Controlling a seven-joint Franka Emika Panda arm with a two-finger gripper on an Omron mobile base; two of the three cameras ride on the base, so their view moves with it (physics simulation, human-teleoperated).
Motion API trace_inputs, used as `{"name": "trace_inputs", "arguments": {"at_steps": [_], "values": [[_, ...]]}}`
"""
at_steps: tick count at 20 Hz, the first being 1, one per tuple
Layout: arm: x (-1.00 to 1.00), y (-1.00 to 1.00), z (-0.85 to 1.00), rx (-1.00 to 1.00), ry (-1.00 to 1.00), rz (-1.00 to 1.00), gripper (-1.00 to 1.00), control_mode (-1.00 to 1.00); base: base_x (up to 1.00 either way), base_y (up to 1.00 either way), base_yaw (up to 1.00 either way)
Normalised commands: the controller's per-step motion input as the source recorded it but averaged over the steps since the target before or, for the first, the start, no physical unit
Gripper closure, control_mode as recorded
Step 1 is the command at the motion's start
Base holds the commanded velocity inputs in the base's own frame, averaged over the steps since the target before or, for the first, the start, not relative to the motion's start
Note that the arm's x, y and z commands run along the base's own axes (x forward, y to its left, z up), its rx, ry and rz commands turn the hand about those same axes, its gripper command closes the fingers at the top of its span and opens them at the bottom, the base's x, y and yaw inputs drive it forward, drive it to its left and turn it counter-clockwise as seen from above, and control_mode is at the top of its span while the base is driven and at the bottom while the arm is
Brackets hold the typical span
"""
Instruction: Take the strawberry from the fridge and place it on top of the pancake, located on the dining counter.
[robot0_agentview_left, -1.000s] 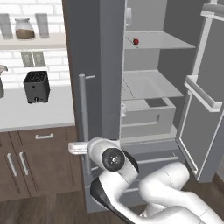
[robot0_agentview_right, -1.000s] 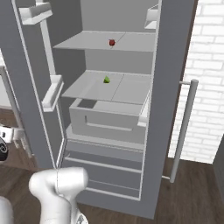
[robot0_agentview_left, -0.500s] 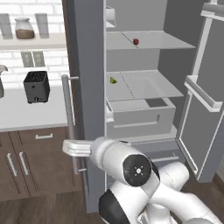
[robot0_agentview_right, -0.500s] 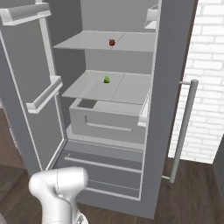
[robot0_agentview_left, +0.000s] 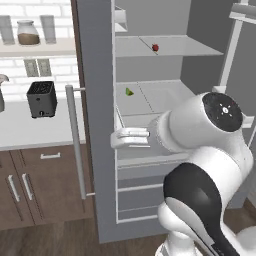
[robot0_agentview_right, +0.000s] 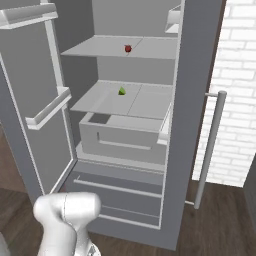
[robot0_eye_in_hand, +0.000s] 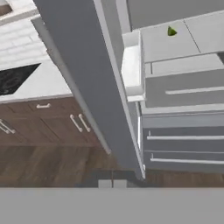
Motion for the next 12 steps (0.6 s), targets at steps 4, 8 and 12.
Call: {"name": "trace_inputs", "arguments": {"at_steps": [4,8,12], "values": [[-0.39,-0.86,0.33,-0.3,0.27,0.02,1.0,-1.0,0.0,0.0,0.0],[-0.25,-0.88,0.03,-0.3,0.15,0.05,1.0,-1.0,0.0,0.0,0.0],[-0.03,-0.78,-0.04,-0.2,0.01,0.09,1.0,-1.0,0.0,0.0,0.0]]}}
